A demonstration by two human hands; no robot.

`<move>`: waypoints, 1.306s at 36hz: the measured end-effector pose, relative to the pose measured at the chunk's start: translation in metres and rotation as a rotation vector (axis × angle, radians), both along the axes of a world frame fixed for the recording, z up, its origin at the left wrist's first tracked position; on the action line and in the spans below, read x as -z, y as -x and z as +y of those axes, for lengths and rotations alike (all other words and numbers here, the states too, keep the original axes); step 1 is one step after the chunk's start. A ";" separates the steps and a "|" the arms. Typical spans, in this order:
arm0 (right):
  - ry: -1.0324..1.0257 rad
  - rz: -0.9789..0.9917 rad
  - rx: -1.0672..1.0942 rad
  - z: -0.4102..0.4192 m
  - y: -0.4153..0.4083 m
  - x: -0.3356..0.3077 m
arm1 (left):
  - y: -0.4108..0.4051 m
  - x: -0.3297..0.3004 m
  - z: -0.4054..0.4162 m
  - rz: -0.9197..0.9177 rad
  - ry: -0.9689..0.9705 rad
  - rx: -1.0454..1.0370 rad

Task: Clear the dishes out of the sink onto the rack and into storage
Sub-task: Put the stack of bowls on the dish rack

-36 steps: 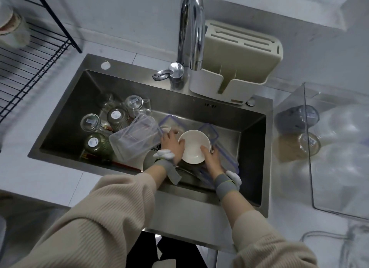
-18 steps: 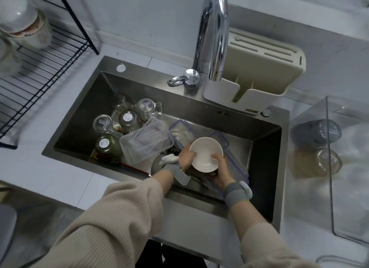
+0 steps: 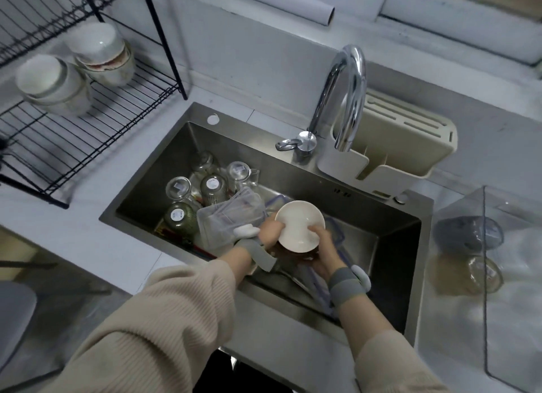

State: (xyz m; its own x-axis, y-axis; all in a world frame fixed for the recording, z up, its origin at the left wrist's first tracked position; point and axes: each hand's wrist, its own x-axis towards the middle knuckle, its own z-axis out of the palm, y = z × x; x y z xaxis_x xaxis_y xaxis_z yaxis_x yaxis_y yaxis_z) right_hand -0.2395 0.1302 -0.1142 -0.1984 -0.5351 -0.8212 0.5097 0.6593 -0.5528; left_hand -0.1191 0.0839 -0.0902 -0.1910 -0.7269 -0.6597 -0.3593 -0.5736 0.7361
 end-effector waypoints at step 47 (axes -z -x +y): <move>0.093 -0.063 -0.976 -0.234 -0.383 -0.189 | -0.359 -0.195 -0.103 0.106 -0.097 -1.066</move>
State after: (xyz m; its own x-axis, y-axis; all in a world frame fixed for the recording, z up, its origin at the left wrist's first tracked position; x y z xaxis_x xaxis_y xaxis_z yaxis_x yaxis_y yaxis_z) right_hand 0.1436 -0.1035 0.0748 0.4077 -0.5041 -0.7613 -0.2053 0.7618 -0.6144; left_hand 0.2403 -0.0191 0.1053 0.4505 -0.4982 -0.7408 0.4238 -0.6110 0.6687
